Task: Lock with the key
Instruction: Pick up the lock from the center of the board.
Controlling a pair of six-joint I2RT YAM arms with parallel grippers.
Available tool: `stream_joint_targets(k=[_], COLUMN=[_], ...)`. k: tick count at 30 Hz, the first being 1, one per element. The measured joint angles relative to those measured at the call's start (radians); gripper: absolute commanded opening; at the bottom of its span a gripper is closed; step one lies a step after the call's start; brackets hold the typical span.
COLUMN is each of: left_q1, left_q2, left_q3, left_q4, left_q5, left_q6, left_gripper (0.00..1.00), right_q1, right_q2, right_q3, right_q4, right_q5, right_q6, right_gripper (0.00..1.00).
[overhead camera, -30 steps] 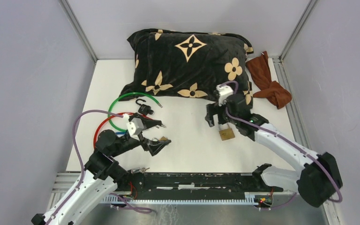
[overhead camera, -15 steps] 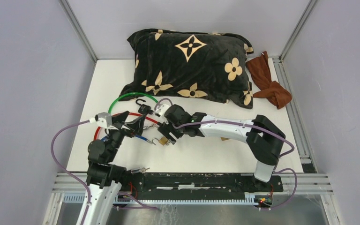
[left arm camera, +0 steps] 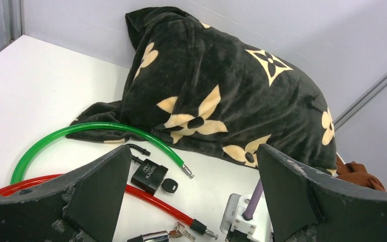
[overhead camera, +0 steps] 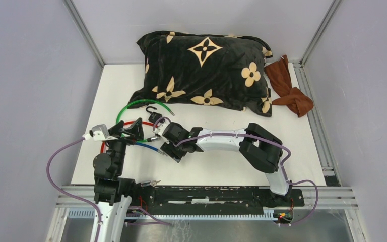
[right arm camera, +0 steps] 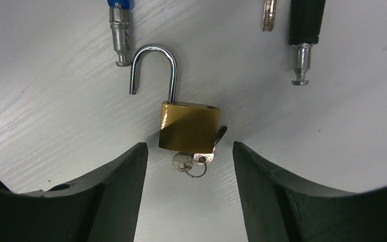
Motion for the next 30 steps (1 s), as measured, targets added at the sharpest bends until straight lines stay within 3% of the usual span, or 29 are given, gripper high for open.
stream_joint_targets(k=[5,7,12,16,30], left_q1=[0.003,0.004,0.005,0.005,0.005], left_q2=[0.0,0.0,0.0,0.0,0.009], left_q3=[0.0,0.0,0.0,0.0,0.0], left_q4=[-0.013,-0.014,-0.014,-0.014,-0.01], left_q5=[-0.002,-0.002,-0.001,0.0,0.064], left_q6=[-0.002,-0.002,-0.003,-0.003,-0.002], left_gripper=[1.0,1.0,1.0,0.99,0.96], right_q1=[0.01,0.015,0.027,0.03,-0.021], right_q2=[0.024,0.026,0.026,0.026,-0.056], right_q3=[0.009,0.011,0.011,0.01,-0.095], right_q4=[-0.005,-0.005,-0.002,0.007,0.063], right_q5=[0.004,0.012,0.015,0.032,0.004], right_q6=[0.006,0.006,0.005,0.003,-0.047], right_gripper=[0.64,0.57,0.19,0.02,0.0])
